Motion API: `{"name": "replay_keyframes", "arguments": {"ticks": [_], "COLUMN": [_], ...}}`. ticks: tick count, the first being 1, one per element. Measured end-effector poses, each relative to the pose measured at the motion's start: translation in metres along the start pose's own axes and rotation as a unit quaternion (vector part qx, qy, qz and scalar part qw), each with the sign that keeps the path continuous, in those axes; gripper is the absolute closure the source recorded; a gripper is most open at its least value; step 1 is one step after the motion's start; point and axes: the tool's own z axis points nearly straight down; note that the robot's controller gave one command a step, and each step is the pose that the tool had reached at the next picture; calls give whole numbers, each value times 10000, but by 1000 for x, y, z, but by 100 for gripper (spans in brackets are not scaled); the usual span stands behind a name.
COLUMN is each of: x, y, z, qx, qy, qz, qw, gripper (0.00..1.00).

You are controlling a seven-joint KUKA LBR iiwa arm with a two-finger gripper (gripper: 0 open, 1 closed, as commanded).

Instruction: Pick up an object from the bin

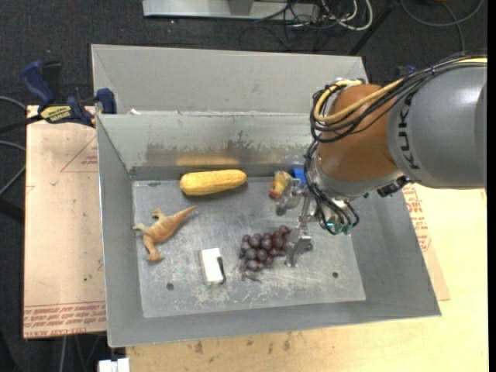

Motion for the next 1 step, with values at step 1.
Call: {"name": "replay_keyframes", "arguments": {"ticks": [1], "x": [-2], "y": [0], "z": [-4], "qx": [0], "qy": [-36], "qz": [0], "qw": [10000], "gripper": [0]}}
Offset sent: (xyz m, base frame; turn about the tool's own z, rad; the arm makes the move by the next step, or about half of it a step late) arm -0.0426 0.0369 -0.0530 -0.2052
